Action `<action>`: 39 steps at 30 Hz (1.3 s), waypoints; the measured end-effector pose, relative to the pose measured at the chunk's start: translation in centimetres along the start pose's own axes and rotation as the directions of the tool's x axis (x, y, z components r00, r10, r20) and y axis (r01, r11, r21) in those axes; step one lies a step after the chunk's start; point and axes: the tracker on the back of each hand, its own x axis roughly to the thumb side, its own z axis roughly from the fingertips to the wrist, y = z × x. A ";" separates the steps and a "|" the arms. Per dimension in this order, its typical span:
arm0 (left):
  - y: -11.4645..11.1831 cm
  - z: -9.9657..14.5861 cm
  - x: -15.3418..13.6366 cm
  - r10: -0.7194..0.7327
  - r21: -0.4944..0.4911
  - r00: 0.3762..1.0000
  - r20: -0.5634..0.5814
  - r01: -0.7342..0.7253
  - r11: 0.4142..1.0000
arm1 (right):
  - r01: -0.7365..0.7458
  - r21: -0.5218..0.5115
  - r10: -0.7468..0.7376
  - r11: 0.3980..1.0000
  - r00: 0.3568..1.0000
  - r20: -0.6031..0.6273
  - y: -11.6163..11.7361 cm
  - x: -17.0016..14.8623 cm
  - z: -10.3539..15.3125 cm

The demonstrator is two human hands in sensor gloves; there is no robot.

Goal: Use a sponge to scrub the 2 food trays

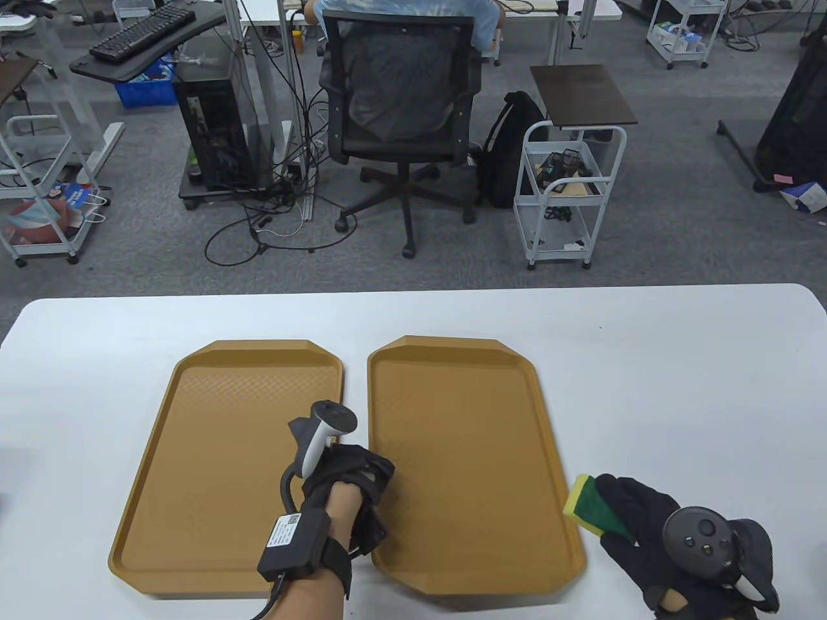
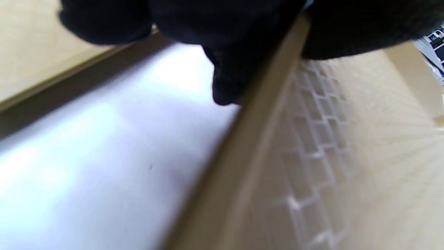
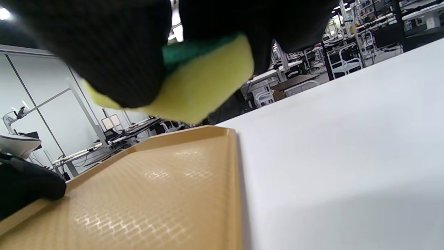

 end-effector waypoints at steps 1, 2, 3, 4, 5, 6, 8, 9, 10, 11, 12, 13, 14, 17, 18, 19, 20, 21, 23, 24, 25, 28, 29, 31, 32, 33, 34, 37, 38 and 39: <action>0.0 0.3 -0.1 0.029 -0.018 1.000 0.009 -0.029 0.999 | 0.001 0.000 -0.001 1.000 1.000 -0.001 0.0 0.0 0.0; -0.1 0.6 -0.4 0.071 -0.049 0.997 0.024 -0.069 0.996 | 0.003 -0.002 -0.003 1.000 1.000 -0.003 -0.1 0.0 0.1; -0.3 1.1 -0.5 0.114 -0.076 0.993 0.039 -0.111 0.991 | 0.009 -0.004 -0.009 1.000 1.000 -0.004 -0.1 -0.1 0.1; -0.5 1.4 -0.6 0.138 -0.086 0.989 0.050 -0.133 0.987 | 0.014 -0.006 -0.014 1.000 1.000 -0.005 -0.2 -0.1 0.2; -0.7 1.8 -0.8 0.175 -0.096 0.983 0.063 -0.168 0.981 | 0.016 -0.008 -0.016 1.000 1.000 -0.006 -0.2 -0.1 0.2; -1.1 2.1 -0.9 0.223 -0.115 0.972 0.071 -0.214 0.970 | 0.018 -0.010 -0.018 1.000 1.000 -0.009 -0.3 -0.1 0.2; -1.9 2.7 -1.1 0.305 -0.151 0.949 0.075 -0.291 0.945 | 0.028 -0.017 -0.028 0.999 1.000 -0.014 -0.4 -0.3 0.3; -2.5 2.9 -1.1 0.347 -0.165 0.935 0.075 -0.332 0.929 | 0.033 -0.019 -0.034 0.999 0.999 -0.016 -0.5 -0.3 0.4; -3.1 3.0 -1.1 0.374 -0.178 0.925 0.069 -0.357 0.917 | 0.033 -0.019 -0.034 0.999 0.999 -0.017 -0.5 -0.4 0.4; -3.7 3.1 -1.1 0.404 -0.186 0.913 0.058 -0.388 0.903 | 0.033 -0.019 -0.033 0.999 0.999 -0.019 -0.5 -0.4 0.4; -4.2 3.1 -1.1 0.437 -0.193 0.898 0.047 -0.421 0.886 | 0.033 -0.019 -0.033 0.999 0.999 -0.019 -0.5 -0.3 0.4; -5.1 3.0 -1.0 0.488 -0.204 0.872 0.033 -0.473 0.857 | 0.033 -0.019 -0.033 0.999 0.999 -0.019 -0.5 -0.4 0.4; -6.0 2.9 -0.8 0.536 -0.208 0.844 0.012 -0.522 0.827 | 0.032 -0.020 -0.032 0.999 0.999 -0.019 -0.6 -0.3 0.4; -8.1 2.1 0.2 0.631 -0.216 0.775 -0.028 -0.621 0.753 | 0.029 -0.019 -0.029 0.999 0.999 -0.022 -0.6 -0.4 0.4; -8.9 1.8 0.7 0.665 -0.216 0.746 -0.040 -0.656 0.723 | 0.030 -0.019 -0.030 0.999 0.999 -0.023 -0.6 -0.4 0.4; -9.4 1.5 1.1 0.686 -0.216 0.726 -0.052 -0.679 0.702 | 0.033 -0.020 -0.033 0.999 0.999 -0.024 -0.6 -0.4 0.4; -10.2 1.0 1.9 0.716 -0.212 0.694 -0.069 -0.712 0.670 | 0.034 -0.019 -0.035 0.999 0.999 -0.026 -0.6 -0.4 0.4; -10.6 0.6 2.4 0.731 -0.209 0.678 -0.075 -0.728 0.653 | 0.035 -0.018 -0.035 0.999 0.999 -0.029 -0.6 -0.5 0.4; -12.1 -0.8 3.9 0.783 -0.216 0.613 -0.106 -0.783 0.584 | 0.042 -0.015 -0.043 0.999 0.999 -0.034 -0.6 -0.6 0.3; -12.5 -1.2 4.4 0.800 -0.220 0.587 -0.124 -0.803 0.554 | 0.046 -0.014 -0.046 0.999 0.998 -0.035 -0.6 -0.6 0.3; -13.1 -2.1 5.2 0.819 -0.218 0.556 -0.139 -0.824 0.522 | 0.052 -0.012 -0.053 0.999 0.998 -0.038 -0.6 -0.8 0.3; -14.0 -4.3 6.9 0.846 -0.211 0.506 -0.170 -0.857 0.470 | 0.070 -0.009 -0.070 0.998 0.997 -0.041 -0.7 -1.0 0.2; -14.1 -5.1 7.3 0.848 -0.215 0.497 -0.185 -0.862 0.458 | 0.070 -0.010 -0.070 0.998 0.997 -0.043 -0.7 -1.1 0.2; -14.3 -6.3 8.0 0.852 -0.199 0.483 -0.202 -0.872 0.447 | 0.069 -0.012 -0.069 0.998 0.997 -0.040 -0.8 -1.1 0.2; -14.3 -6.7 8.2 0.849 -0.197 0.485 -0.208 -0.871 0.450 | 0.068 -0.013 -0.068 0.998 0.997 -0.039 -0.8 -1.1 0.2; -14.3 -7.1 8.4 0.845 -0.185 0.485 -0.226 -0.873 0.452 | 0.067 -0.012 -0.068 0.998 0.997 -0.038 -0.7 -1.1 0.2; -14.3 -7.4 8.5 0.845 -0.171 0.484 -0.228 -0.874 0.455 | 0.067 -0.010 -0.067 0.998 0.997 -0.039 -0.7 -1.1 0.2; -14.1 -8.2 9.1 0.845 -0.148 0.480 -0.237 -0.877 0.457 | 0.064 -0.005 -0.064 0.998 0.997 -0.040 -0.6 -1.2 0.1; -14.0 -8.4 9.3 0.845 -0.137 0.478 -0.240 -0.878 0.458 | 0.065 -0.003 -0.065 0.998 0.997 -0.041 -0.6 -1.1 0.1; -13.9 -8.5 9.4 0.843 -0.131 0.479 -0.246 -0.878 0.460 | 0.067 -0.004 -0.067 0.998 0.997 -0.041 -0.7 -1.2 0.1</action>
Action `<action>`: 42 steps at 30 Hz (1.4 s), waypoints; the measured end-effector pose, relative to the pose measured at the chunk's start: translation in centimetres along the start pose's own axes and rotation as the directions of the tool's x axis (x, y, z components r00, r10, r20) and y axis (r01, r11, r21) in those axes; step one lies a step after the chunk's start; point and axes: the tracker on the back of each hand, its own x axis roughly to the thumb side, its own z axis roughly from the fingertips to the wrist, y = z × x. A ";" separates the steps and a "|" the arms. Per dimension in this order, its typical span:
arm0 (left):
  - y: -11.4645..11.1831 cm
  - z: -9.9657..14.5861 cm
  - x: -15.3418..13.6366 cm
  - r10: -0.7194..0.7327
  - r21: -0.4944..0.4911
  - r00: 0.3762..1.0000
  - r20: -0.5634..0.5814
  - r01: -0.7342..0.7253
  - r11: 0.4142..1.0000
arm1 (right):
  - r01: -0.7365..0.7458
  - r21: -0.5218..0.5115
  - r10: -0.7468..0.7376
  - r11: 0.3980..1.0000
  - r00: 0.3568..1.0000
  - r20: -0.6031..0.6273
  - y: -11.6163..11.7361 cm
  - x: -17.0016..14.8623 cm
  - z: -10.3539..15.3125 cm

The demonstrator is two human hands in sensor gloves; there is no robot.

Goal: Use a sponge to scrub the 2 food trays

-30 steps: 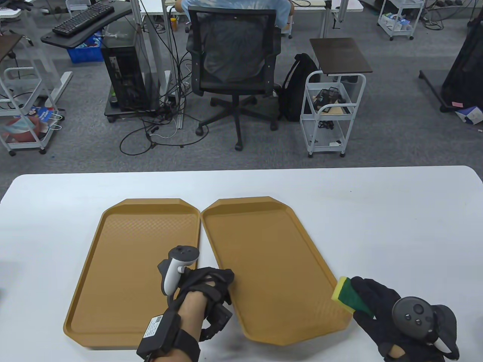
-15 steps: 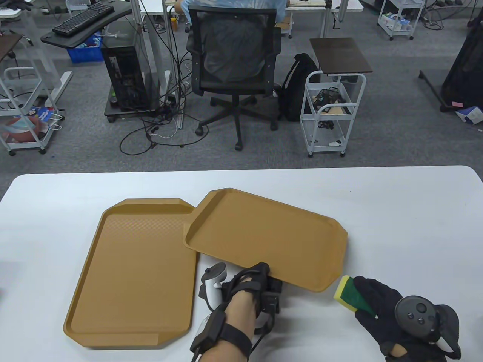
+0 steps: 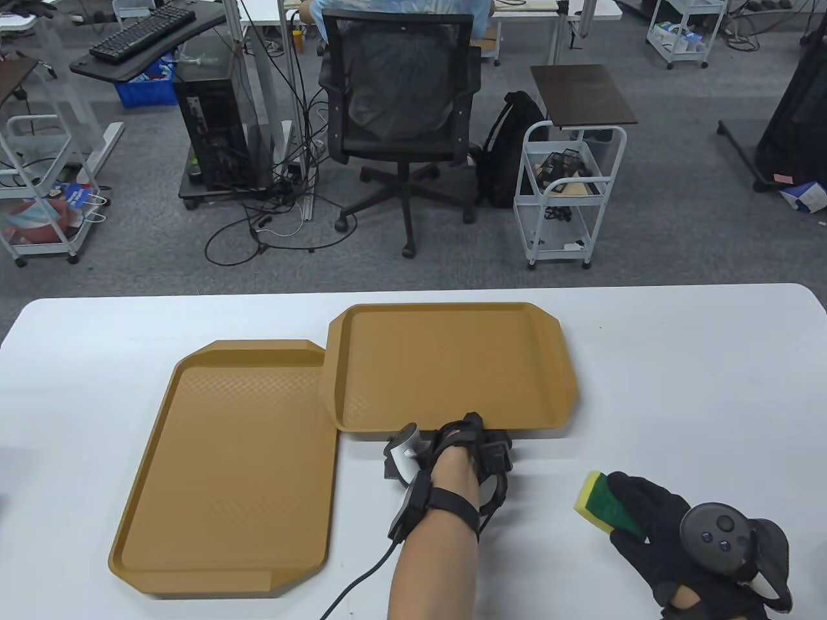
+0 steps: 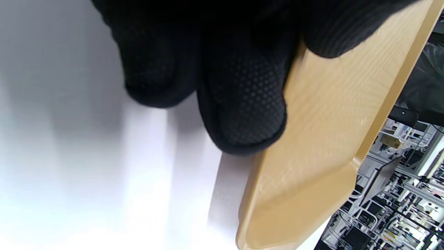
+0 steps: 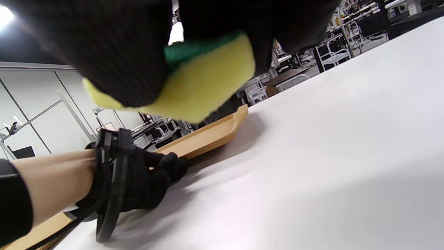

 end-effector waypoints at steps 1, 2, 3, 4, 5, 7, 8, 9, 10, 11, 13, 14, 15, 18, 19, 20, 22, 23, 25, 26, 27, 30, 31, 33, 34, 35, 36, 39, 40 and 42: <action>0.1 -0.1 0.1 -0.010 0.014 1.000 -0.014 0.011 1.000 | 0.002 -0.003 -0.002 1.000 1.000 0.001 0.0 0.0 0.0; 0.1 -0.3 0.1 -0.013 0.021 1.000 -0.025 0.014 1.000 | 0.003 -0.005 -0.003 1.000 1.000 0.001 -0.1 0.0 0.1; 0.1 -0.3 0.2 -0.010 0.025 1.000 -0.026 0.010 1.000 | 0.004 -0.007 -0.004 1.000 1.000 0.001 -0.1 0.0 0.1; 0.1 -0.3 0.3 -0.026 0.038 0.999 -0.029 0.027 0.999 | 0.003 -0.009 -0.003 1.000 1.000 0.001 -0.2 0.0 0.1; 0.1 -0.2 0.3 -0.032 0.044 0.999 -0.030 0.033 0.998 | 0.004 -0.010 -0.004 1.000 1.000 0.001 -0.2 0.0 0.1; 0.0 -0.3 0.3 -0.038 0.066 0.999 -0.029 0.040 0.997 | 0.006 -0.011 -0.006 1.000 1.000 0.000 -0.2 -0.1 0.1; 0.0 -0.2 0.4 -0.042 0.074 0.999 -0.028 0.044 0.996 | 0.005 -0.013 -0.005 1.000 1.000 -0.001 -0.2 -0.1 0.1; -0.1 -0.1 0.4 -0.052 0.087 0.998 -0.028 0.055 0.995 | 0.006 -0.014 -0.006 1.000 1.000 0.000 -0.2 -0.1 0.1; -0.1 0.0 0.4 -0.059 0.091 0.998 -0.026 0.061 0.994 | 0.006 -0.015 -0.006 1.000 1.000 0.001 -0.2 -0.1 0.1; -0.2 0.1 0.4 -0.065 0.098 0.998 -0.022 0.067 0.993 | 0.003 -0.017 -0.003 1.000 1.000 0.003 -0.3 -0.1 0.1; -0.2 0.4 0.2 -0.063 0.099 0.998 -0.012 0.064 0.993 | 0.002 -0.022 -0.002 1.000 1.000 0.004 -0.3 -0.1 0.1; -0.2 0.5 0.1 -0.061 0.100 0.998 -0.005 0.061 0.993 | 0.003 -0.022 -0.002 1.000 1.000 0.004 -0.3 -0.2 0.2; -0.1 0.8 0.0 -0.067 0.112 0.998 0.004 0.066 0.992 | 0.002 -0.023 -0.002 1.000 1.000 0.003 -0.3 -0.2 0.2; 0.3 1.5 -0.3 -0.107 0.116 0.994 0.031 0.103 0.988 | -0.003 -0.023 0.003 1.000 1.000 -0.001 -0.3 -0.3 0.2; 0.6 1.8 -0.3 -0.131 0.109 0.990 0.052 0.125 0.986 | -0.005 -0.022 0.005 1.000 1.000 -0.002 -0.3 -0.3 0.2; 0.8 2.0 -0.2 -0.158 0.114 0.985 0.070 0.150 0.982 | -0.007 -0.022 0.007 1.000 1.000 -0.003 -0.2 -0.3 0.2; 1.8 3.2 0.8 -0.293 0.134 0.945 0.144 0.274 0.952 | -0.018 -0.018 0.018 1.000 1.000 -0.006 -0.1 -0.4 0.2; 2.2 3.6 1.2 -0.331 0.145 0.929 0.164 0.309 0.940 | -0.020 -0.017 0.020 1.000 1.000 -0.007 -0.1 -0.4 0.1; 4.1 5.4 2.6 -0.444 0.214 0.865 0.234 0.400 0.891 | -0.023 -0.015 0.022 1.000 1.000 -0.012 0.1 -0.5 0.1; 5.0 6.0 3.2 -0.452 0.233 0.853 0.260 0.399 0.887 | -0.024 -0.014 0.023 1.000 1.000 -0.013 0.1 -0.5 0.1; 6.6 7.2 4.2 -0.481 0.296 0.827 0.291 0.400 0.868 | -0.028 -0.014 0.027 1.000 0.999 -0.017 0.2 -0.5 0.1; 12.2 10.2 6.6 -0.646 0.539 0.710 0.281 0.440 0.718 | -0.038 -0.010 0.038 0.999 0.999 -0.023 0.4 -0.6 0.0; 14.6 11.2 7.3 -0.702 0.619 0.672 0.237 0.452 0.642 | -0.040 -0.007 0.040 0.999 0.999 -0.026 0.5 -0.6 -0.1; 18.6 12.4 8.3 -0.756 0.726 0.638 0.143 0.452 0.519 | -0.046 0.000 0.046 0.999 0.998 -0.035 0.8 -0.8 -0.2; 20.3 12.8 8.6 -0.772 0.764 0.628 0.100 0.449 0.464 | -0.048 0.002 0.048 0.999 0.998 -0.038 0.8 -0.8 -0.2; 22.8 13.3 8.9 -0.789 0.810 0.613 0.027 0.449 0.377 | -0.062 0.008 0.062 0.998 0.997 -0.045 1.0 -0.9 -0.3; 24.6 13.6 9.1 -0.794 0.832 0.607 -0.025 0.453 0.320 | -0.071 0.010 0.072 0.997 0.996 -0.051 1.1 -1.0 -0.4; 29.4 13.9 9.4 -0.787 0.845 0.598 -0.155 0.492 0.208 | -0.086 0.015 0.087 0.996 0.994 -0.070 1.4 -1.3 -0.5; 30.7 13.9 9.5 -0.784 0.841 0.586 -0.204 0.515 0.166 | -0.094 0.016 0.095 0.995 0.993 -0.075 1.4 -1.3 -0.6; 32.5 13.7 9.5 -0.766 0.828 0.586 -0.263 0.545 0.133 | -0.107 0.022 0.109 0.994 0.991 -0.083 1.8 -1.4 -0.7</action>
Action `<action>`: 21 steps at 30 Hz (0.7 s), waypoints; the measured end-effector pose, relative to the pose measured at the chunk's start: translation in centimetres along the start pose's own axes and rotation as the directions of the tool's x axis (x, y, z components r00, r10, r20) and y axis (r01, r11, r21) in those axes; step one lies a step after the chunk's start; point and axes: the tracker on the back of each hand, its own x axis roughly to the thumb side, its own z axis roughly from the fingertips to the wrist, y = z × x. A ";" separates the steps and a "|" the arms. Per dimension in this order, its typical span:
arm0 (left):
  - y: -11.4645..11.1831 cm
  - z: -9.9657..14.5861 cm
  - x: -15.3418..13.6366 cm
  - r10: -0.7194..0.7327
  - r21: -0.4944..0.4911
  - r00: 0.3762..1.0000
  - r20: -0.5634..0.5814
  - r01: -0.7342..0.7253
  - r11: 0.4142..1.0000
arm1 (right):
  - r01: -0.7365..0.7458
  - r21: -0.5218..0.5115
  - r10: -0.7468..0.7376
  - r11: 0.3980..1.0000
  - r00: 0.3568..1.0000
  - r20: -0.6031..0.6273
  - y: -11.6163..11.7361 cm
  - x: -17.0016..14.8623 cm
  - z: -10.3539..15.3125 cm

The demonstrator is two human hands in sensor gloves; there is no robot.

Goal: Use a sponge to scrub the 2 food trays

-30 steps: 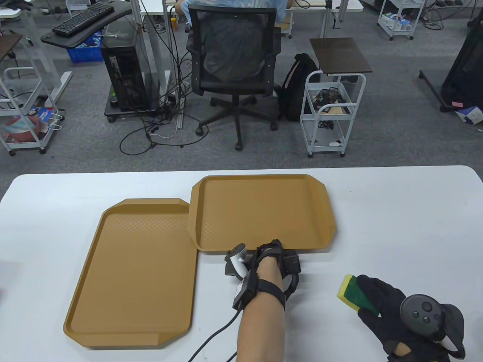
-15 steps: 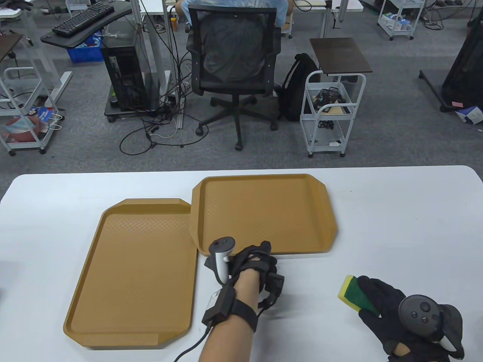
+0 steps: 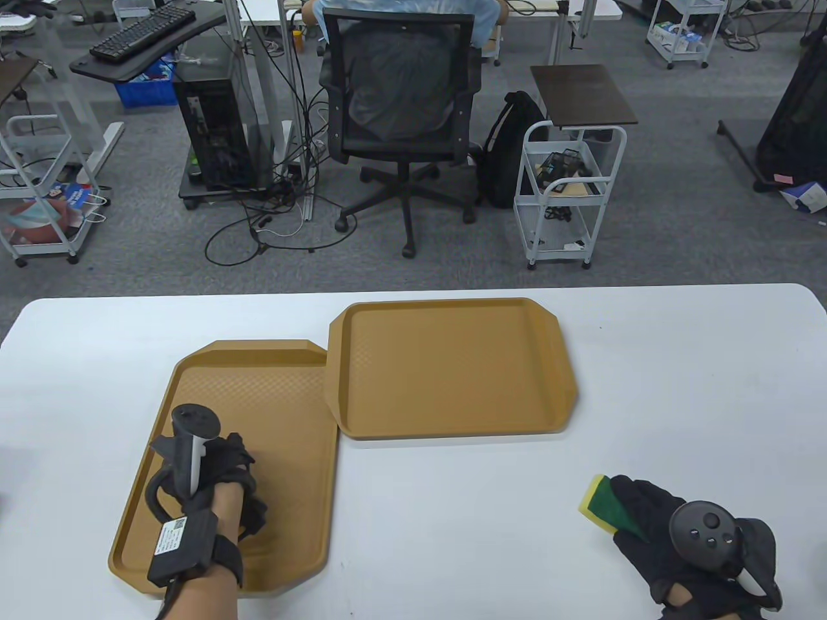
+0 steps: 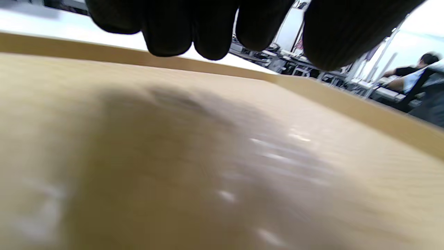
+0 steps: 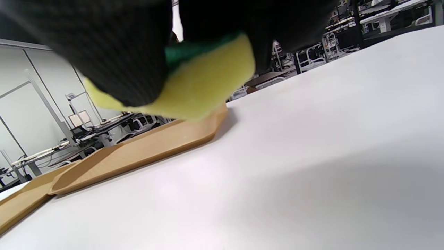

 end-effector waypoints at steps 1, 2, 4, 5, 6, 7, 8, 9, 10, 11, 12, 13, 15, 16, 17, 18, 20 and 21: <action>-0.1 -0.7 -0.6 -0.021 -0.011 0.999 -0.029 0.021 1.000 | -0.013 0.006 0.013 1.000 1.000 -0.005 0.2 0.0 -0.1; -0.2 -1.3 -1.1 -0.039 -0.024 0.998 -0.051 0.038 0.999 | -0.024 0.011 0.024 1.000 1.000 -0.009 0.4 0.1 -0.1; -0.5 -2.4 -1.8 -0.090 -0.044 0.992 -0.091 0.086 0.995 | -0.037 0.017 0.037 0.999 0.999 -0.015 0.8 0.2 -0.2; -0.7 -2.9 -2.0 -0.109 -0.049 0.989 -0.096 0.105 0.993 | -0.046 0.019 0.046 0.999 0.999 -0.017 0.9 0.3 -0.3; -0.7 -3.0 -1.9 -0.123 -0.034 0.988 -0.095 0.120 0.992 | -0.050 0.021 0.051 0.999 0.999 -0.019 1.0 0.3 -0.3; -0.7 -3.2 -1.6 -0.161 0.011 0.983 -0.086 0.163 0.987 | -0.056 0.022 0.056 0.998 0.998 -0.021 1.1 0.3 -0.3; -0.5 -3.4 -1.5 -0.200 0.034 0.976 -0.089 0.204 0.978 | -0.059 0.022 0.060 0.998 0.998 -0.022 1.1 0.3 -0.3; -0.3 -3.8 -1.4 -0.240 0.042 0.966 -0.098 0.245 0.969 | -0.064 0.025 0.064 0.998 0.998 -0.025 1.2 0.3 -0.3; -0.1 -4.2 -1.5 -0.238 0.041 0.966 -0.106 0.243 0.969 | -0.065 0.026 0.066 0.998 0.998 -0.026 1.2 0.3 -0.3; 0.0 -4.4 -1.6 -0.228 0.044 0.967 -0.114 0.234 0.971 | -0.067 0.026 0.068 0.997 0.997 -0.027 1.2 0.3 -0.3; 0.2 -4.8 -1.8 -0.216 0.049 0.968 -0.126 0.224 0.973 | -0.070 0.026 0.070 0.997 0.997 -0.030 1.2 0.2 -0.3; 0.2 -4.9 -1.9 -0.214 0.056 0.968 -0.133 0.223 0.973 | -0.071 0.027 0.072 0.997 0.997 -0.033 1.2 0.2 -0.3; 0.2 -5.4 -2.1 -0.225 0.057 0.964 -0.142 0.235 0.970 | -0.072 0.033 0.074 0.997 0.996 -0.041 1.3 0.0 -0.4; 0.2 -5.6 -2.0 -0.244 0.061 0.959 -0.147 0.255 0.965 | -0.071 0.040 0.073 0.997 0.996 -0.045 1.4 -0.1 -0.5; 0.3 -5.7 -1.9 -0.265 0.072 0.952 -0.152 0.278 0.958 | -0.072 0.044 0.074 0.996 0.996 -0.049 1.4 -0.2 -0.5; 0.4 -5.8 -1.9 -0.284 0.077 0.945 -0.160 0.299 0.951 | -0.078 0.047 0.080 0.996 0.996 -0.050 1.5 -0.3 -0.6; 0.6 -6.2 -1.9 -0.309 0.082 0.935 -0.174 0.327 0.942 | -0.081 0.054 0.084 0.995 0.995 -0.052 1.6 -0.3 -0.6; 0.6 -6.5 -2.2 -0.326 0.065 0.927 -0.186 0.343 0.937 | -0.085 0.058 0.088 0.995 0.995 -0.051 1.7 -0.3 -0.7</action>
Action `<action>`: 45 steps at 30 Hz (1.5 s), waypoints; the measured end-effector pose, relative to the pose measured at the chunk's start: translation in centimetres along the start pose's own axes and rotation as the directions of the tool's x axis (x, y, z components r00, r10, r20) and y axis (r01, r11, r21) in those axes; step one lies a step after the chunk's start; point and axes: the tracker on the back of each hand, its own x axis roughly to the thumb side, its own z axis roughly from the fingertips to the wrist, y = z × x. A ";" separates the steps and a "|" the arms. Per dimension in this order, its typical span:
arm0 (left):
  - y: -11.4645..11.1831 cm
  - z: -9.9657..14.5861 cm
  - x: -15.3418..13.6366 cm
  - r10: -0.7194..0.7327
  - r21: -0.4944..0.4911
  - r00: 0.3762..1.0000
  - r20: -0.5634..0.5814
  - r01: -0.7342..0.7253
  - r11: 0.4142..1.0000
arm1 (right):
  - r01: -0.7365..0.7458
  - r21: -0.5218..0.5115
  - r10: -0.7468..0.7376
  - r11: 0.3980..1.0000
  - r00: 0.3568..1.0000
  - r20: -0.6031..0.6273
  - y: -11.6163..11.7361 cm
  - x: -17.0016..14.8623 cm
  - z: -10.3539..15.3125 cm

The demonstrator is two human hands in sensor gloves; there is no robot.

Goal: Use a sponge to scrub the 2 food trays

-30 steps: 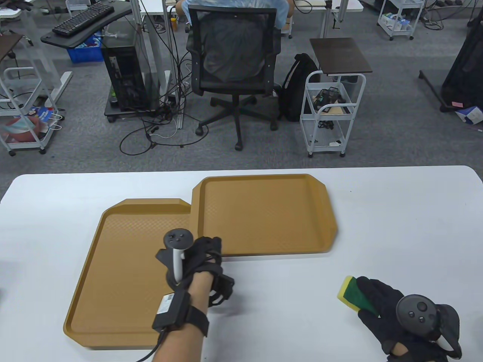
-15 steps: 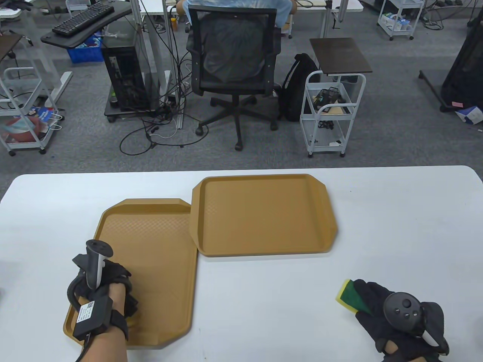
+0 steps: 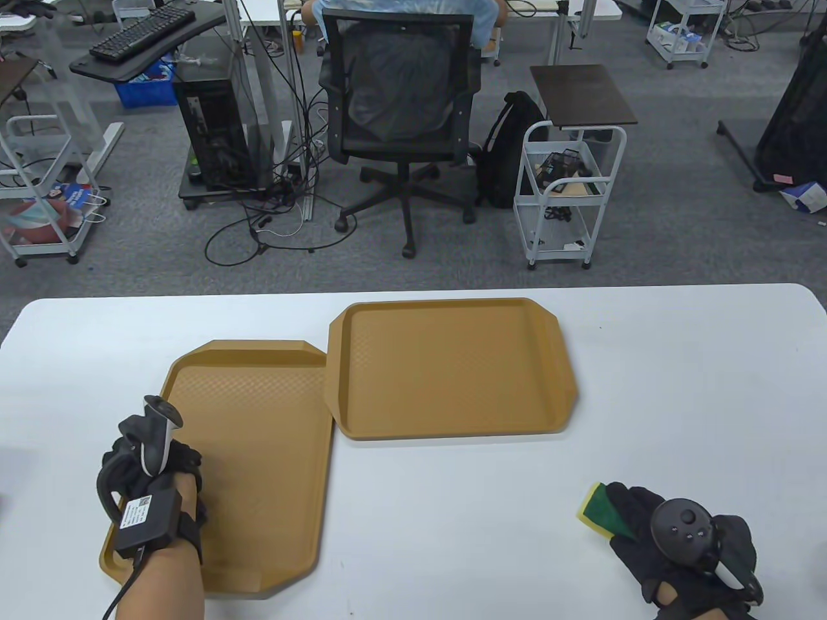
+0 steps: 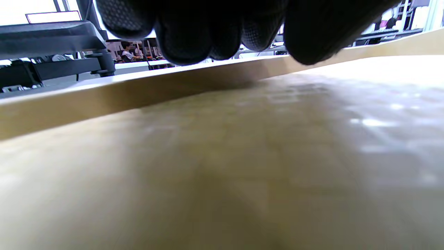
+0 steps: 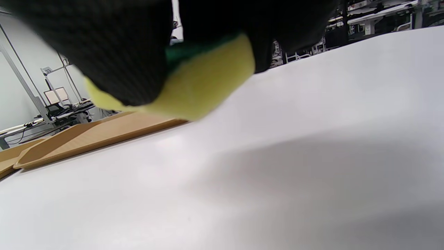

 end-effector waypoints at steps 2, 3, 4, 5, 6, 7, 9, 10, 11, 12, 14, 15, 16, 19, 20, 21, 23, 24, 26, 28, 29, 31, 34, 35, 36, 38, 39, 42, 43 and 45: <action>-0.3 -0.7 -0.4 0.010 -0.043 1.000 -0.014 -0.011 0.999 | -0.008 0.004 0.008 1.000 1.000 0.001 0.1 0.1 -0.1; -0.4 -1.0 -0.5 0.019 -0.066 1.000 -0.019 -0.020 0.998 | -0.011 0.006 0.011 1.000 1.000 0.001 0.2 0.1 -0.1; -0.6 -1.3 -0.7 0.018 -0.090 0.999 -0.028 -0.020 0.996 | -0.014 0.008 0.014 1.000 1.000 0.000 0.2 0.1 -0.1; -0.6 -1.5 -1.0 0.021 -0.090 0.999 -0.031 -0.024 0.996 | -0.016 0.011 0.016 1.000 1.000 -0.001 0.3 0.2 -0.2; -0.5 -1.8 -1.1 0.022 -0.075 0.999 -0.027 -0.024 0.997 | -0.018 0.012 0.018 1.000 1.000 -0.002 0.3 0.2 -0.2; -0.7 -2.3 -1.4 -0.007 -0.095 0.999 -0.050 0.002 0.995 | -0.020 0.014 0.020 1.000 1.000 -0.005 0.4 0.1 -0.2; -0.7 -3.1 -2.0 0.019 -0.146 0.999 -0.051 -0.027 0.989 | -0.018 0.016 0.018 1.000 1.000 -0.010 0.4 0.1 -0.2; -0.7 -3.3 -2.4 0.054 -0.161 0.996 -0.073 -0.065 0.985 | -0.016 0.016 0.016 1.000 1.000 -0.013 0.4 0.1 -0.2; -0.6 -3.6 -3.0 0.168 -0.181 0.981 -0.093 -0.183 0.966 | -0.015 0.015 0.015 1.000 1.000 -0.016 0.4 0.1 -0.2; -0.3 -3.8 -3.5 0.252 -0.187 0.961 -0.114 -0.270 0.945 | -0.012 0.012 0.013 1.000 1.000 -0.016 0.3 0.1 -0.2; 0.2 -4.2 -4.6 0.317 -0.177 0.940 -0.124 -0.336 0.925 | -0.009 0.009 0.010 1.000 1.000 -0.014 0.3 0.1 -0.2; 0.3 -4.3 -5.0 0.348 -0.173 0.930 -0.123 -0.365 0.915 | -0.010 0.008 0.011 1.000 1.000 -0.014 0.3 0.1 -0.2; 0.4 -4.5 -5.4 0.447 -0.183 0.892 -0.063 -0.450 0.874 | -0.011 0.008 0.012 1.000 1.000 -0.015 0.3 0.0 -0.2; 1.1 -4.5 -6.1 0.483 -0.151 0.875 -0.034 -0.482 0.863 | -0.004 0.007 0.004 1.000 1.000 -0.019 0.3 -0.1 -0.2; 1.4 -4.3 -6.3 0.505 -0.132 0.862 -0.029 -0.504 0.853 | -0.001 0.007 0.001 1.000 1.000 -0.019 0.3 -0.1 -0.2; 1.8 -4.1 -6.4 0.525 -0.113 0.851 -0.022 -0.524 0.844 | -0.001 0.007 0.001 1.000 1.000 -0.019 0.3 0.0 -0.2; 2.7 -3.7 -6.1 0.551 -0.094 0.835 0.020 -0.547 0.832 | -0.001 0.006 0.001 1.000 1.000 -0.015 0.3 0.0 -0.2; 3.3 -3.3 -5.7 0.550 -0.085 0.833 0.055 -0.545 0.834 | 0.001 0.003 -0.001 1.000 1.000 -0.011 0.2 0.1 -0.2; 4.3 -2.5 -4.5 0.536 -0.088 0.835 0.124 -0.529 0.844 | 0.003 -0.001 -0.003 1.000 1.000 -0.006 0.1 0.2 -0.2; 5.0 -1.3 -2.6 0.533 -0.105 0.820 0.210 -0.523 0.846 | 0.005 -0.007 -0.005 1.000 1.000 0.000 0.0 0.3 -0.2; 5.2 -0.4 -1.2 0.531 -0.127 0.805 0.264 -0.517 0.847 | 0.006 -0.010 -0.006 1.000 1.000 0.001 0.0 0.4 -0.1; 5.4 1.4 1.5 0.512 -0.171 0.784 0.350 -0.484 0.858 | 0.013 -0.017 -0.013 1.000 1.000 0.005 -0.2 0.4 0.0; 4.9 5.3 6.7 0.470 -0.253 0.730 0.496 -0.397 0.882 | 0.024 -0.030 -0.023 0.999 1.000 0.008 -0.5 0.3 0.1; 4.6 6.5 8.2 0.461 -0.278 0.708 0.536 -0.368 0.888 | 0.028 -0.034 -0.027 0.999 1.000 0.008 -0.6 0.3 0.2; 4.3 7.8 9.7 0.451 -0.301 0.685 0.572 -0.336 0.892 | 0.034 -0.038 -0.034 0.999 0.999 0.009 -0.7 0.2 0.2; 3.5 10.6 12.8 0.428 -0.339 0.638 0.639 -0.266 0.902 | 0.044 -0.045 -0.044 0.998 0.999 0.009 -0.9 0.1 0.3; 3.0 12.4 14.5 0.408 -0.350 0.610 0.680 -0.218 0.911 | 0.048 -0.047 -0.048 0.998 0.999 0.011 -1.0 0.0 0.3; 2.0 17.1 18.6 0.329 -0.333 0.543 0.773 -0.094 0.938 | 0.064 -0.055 -0.064 0.996 0.998 0.011 -1.3 -0.3 0.5; 1.8 18.2 19.5 0.304 -0.321 0.530 0.792 -0.063 0.945 | 0.065 -0.055 -0.065 0.996 0.998 0.011 -1.3 -0.3 0.5; 1.2 20.5 21.3 0.269 -0.303 0.486 0.832 -0.009 0.953 | 0.076 -0.059 -0.075 0.995 0.997 0.015 -1.5 -0.4 0.6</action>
